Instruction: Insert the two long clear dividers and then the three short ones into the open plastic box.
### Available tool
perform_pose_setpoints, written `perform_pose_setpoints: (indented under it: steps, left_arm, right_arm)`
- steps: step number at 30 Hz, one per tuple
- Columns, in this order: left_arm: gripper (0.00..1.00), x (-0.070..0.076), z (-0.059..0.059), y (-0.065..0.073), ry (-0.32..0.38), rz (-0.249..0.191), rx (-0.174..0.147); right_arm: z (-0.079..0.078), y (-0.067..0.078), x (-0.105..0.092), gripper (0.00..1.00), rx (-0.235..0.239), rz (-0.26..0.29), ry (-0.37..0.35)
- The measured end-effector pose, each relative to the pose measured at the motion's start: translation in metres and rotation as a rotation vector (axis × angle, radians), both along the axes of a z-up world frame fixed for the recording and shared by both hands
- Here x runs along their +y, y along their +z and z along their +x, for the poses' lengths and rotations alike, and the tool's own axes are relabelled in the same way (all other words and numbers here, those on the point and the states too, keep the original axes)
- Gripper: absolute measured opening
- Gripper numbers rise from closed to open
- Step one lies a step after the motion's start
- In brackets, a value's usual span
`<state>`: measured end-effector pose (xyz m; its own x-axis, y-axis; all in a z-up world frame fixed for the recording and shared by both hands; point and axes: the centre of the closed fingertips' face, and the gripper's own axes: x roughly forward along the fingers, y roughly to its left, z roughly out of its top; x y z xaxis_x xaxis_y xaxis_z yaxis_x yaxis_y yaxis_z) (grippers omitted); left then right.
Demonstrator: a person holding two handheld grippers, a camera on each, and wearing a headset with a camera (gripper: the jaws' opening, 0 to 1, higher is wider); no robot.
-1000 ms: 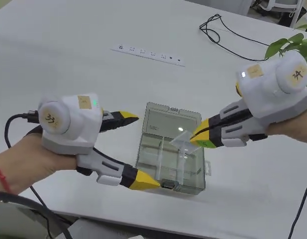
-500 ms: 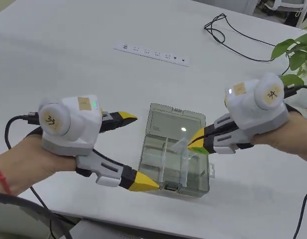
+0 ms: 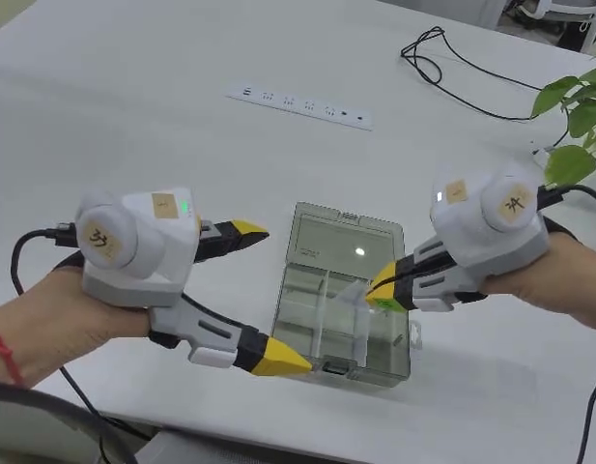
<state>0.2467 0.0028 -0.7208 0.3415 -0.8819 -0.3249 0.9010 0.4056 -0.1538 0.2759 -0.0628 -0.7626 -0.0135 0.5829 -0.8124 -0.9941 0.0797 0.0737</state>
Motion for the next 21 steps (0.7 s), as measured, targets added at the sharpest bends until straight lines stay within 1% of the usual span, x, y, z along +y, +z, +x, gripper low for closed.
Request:
perform_pose_setpoints:
  steps: [4, 6, 9, 15, 21]
  left_arm:
    - [1.00, 0.0002, 0.0003, -0.0002, 0.003, -0.004, 0.001]
    - [1.00, 0.0005, 0.0007, -0.0009, 0.003, -0.002, 0.001]
    - [1.00, -0.0001, 0.0003, -0.0008, 0.001, -0.005, 0.004]
    - [1.00, -0.0004, 0.0004, -0.0011, 0.003, -0.006, 0.005]
    - [1.00, -0.0012, 0.0002, -0.0010, 0.003, -0.009, 0.007]
  right_arm:
    - [0.0003, -0.0019, 0.0017, 0.03, -0.012, 0.000, 0.017]
    - [-0.0010, -0.0033, 0.0036, 0.03, -0.028, -0.009, 0.043]
    - [-0.0030, -0.0051, 0.0060, 0.03, -0.040, -0.013, 0.068]
    - [-0.0038, -0.0068, 0.0082, 0.02, -0.053, -0.009, 0.089]
    - [-0.0044, -0.0078, 0.0097, 0.02, -0.059, -0.004, 0.095]
